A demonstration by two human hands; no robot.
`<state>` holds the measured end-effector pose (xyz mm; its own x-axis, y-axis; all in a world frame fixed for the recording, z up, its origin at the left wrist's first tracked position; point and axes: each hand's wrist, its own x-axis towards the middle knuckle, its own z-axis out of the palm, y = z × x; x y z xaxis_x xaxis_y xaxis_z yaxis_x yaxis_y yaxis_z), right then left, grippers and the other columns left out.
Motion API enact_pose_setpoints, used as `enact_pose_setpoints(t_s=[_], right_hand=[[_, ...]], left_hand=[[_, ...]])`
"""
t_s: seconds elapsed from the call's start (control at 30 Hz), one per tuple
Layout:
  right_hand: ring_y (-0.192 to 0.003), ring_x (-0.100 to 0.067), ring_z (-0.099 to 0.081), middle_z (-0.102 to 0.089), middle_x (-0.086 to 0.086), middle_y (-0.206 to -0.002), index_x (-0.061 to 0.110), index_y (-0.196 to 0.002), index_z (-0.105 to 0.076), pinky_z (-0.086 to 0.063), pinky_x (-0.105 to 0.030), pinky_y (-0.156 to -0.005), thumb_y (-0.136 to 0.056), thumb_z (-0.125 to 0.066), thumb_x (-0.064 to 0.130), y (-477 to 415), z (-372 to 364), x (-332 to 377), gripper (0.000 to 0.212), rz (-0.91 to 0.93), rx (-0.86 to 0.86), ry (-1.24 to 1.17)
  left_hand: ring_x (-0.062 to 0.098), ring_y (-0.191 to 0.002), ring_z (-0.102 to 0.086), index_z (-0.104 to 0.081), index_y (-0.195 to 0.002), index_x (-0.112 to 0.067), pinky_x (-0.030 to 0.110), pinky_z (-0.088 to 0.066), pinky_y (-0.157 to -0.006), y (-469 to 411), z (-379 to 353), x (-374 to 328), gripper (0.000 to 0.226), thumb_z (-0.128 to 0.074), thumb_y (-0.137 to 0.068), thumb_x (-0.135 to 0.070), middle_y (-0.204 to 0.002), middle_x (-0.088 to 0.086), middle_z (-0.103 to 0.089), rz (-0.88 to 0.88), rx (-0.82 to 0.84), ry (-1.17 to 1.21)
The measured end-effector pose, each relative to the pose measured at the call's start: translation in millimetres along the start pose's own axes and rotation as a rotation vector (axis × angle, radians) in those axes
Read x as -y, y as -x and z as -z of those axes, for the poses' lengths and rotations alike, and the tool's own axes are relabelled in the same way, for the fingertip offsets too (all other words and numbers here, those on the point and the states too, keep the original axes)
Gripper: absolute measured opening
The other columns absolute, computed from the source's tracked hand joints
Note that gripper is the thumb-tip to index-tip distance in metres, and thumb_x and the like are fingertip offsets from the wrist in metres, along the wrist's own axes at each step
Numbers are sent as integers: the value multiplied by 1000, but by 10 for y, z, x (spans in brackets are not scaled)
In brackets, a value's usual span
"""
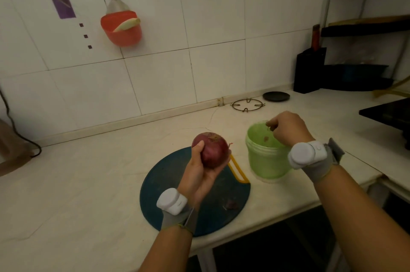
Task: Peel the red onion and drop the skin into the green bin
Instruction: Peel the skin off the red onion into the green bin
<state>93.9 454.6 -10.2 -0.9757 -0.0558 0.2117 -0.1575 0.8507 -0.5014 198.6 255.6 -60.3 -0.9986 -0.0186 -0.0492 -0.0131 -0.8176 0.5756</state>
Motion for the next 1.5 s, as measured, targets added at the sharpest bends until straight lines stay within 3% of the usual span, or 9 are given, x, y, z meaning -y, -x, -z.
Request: enact_pose_setpoints(t_s=[0.17, 0.3, 0.4, 0.5, 0.73, 1.07, 1.2, 1.4, 1.5], right_hand=[[-74, -24, -64, -71, -7, -81, 13, -81, -75, -47, -28, -64, -79, -71, 24, -5, 46, -88, 12, -8, 14, 123], [-65, -20, -59, -65, -4, -67, 12, -67, -70, -43, -28, -60, -79, -67, 47, 65, 43, 32, 37, 73, -31, 84], [-74, -10, -55, -61, 6, -78, 19, -82, -68, -40, -18, -60, -78, -71, 39, 279, -36, 240, 21, 279, 56, -102], [-78, -5, -58, -62, 12, -85, 23, -93, -68, -42, -11, -62, -74, -76, 31, 506, -181, 395, 22, 475, 291, -174], [-91, -14, -55, -60, 0, -111, 19, -116, -57, -44, -25, -74, -63, -84, 29, 639, -795, 402, 59, 556, 697, 170], [-80, -12, -58, -65, 1, -88, 12, -93, -68, -44, -17, -67, -77, -74, 17, 651, -912, 321, 18, 576, 856, 104], [-80, -9, -57, -67, 0, -91, 13, -91, -70, -45, -18, -72, -79, -72, 17, 654, -796, 360, 13, 587, 710, 100], [-79, -10, -57, -63, 2, -85, 12, -88, -69, -45, -24, -75, -80, -70, 15, 373, -97, 382, 8, 402, 81, -132], [-89, -20, -59, -66, -4, -93, 10, -91, -69, -46, -30, -82, -80, -70, 17, 165, 91, 204, 13, 270, -69, -44]], left_hand=[[42, -113, -56, -49, -115, -15, 53, -49, -89, 28, 66, 0, 38, -61, -79, -24, -121, 25, -56, 9, -23, -7], [43, -116, -54, -49, -114, -19, 52, -50, -87, 41, 140, -53, 41, -64, -76, -22, -125, 22, -51, -3, -71, -25], [40, -115, -55, -49, -113, -21, 52, -51, -89, 58, 215, -111, 41, -65, -76, -24, -125, 19, -50, -23, -116, -64], [37, -108, -57, -49, -108, -23, 52, -48, -93, 107, 304, -160, 26, -60, -86, -29, -120, 17, -52, -22, -160, -110], [39, -113, -56, -50, -114, -19, 52, -49, -92, 160, 461, -231, 37, -57, -87, -44, -129, 21, -49, 46, -227, -116], [40, -115, -55, -46, -133, -20, 53, -54, -84, 167, 539, -192, 64, -65, -75, -40, -135, 21, -48, 114, -178, -66], [40, -114, -55, -46, -132, -21, 54, -53, -86, 151, 503, -152, 61, -63, -76, -40, -134, 20, -49, 111, -169, -61], [39, -116, -54, -49, -123, -19, 50, -50, -87, 152, 433, -114, 56, -64, -72, -38, -132, 21, -49, 94, -181, -68], [35, -112, -56, -50, -120, -17, 45, -54, -84, 151, 394, -89, 54, -63, -71, -37, -129, 20, -51, 63, -172, -100]])
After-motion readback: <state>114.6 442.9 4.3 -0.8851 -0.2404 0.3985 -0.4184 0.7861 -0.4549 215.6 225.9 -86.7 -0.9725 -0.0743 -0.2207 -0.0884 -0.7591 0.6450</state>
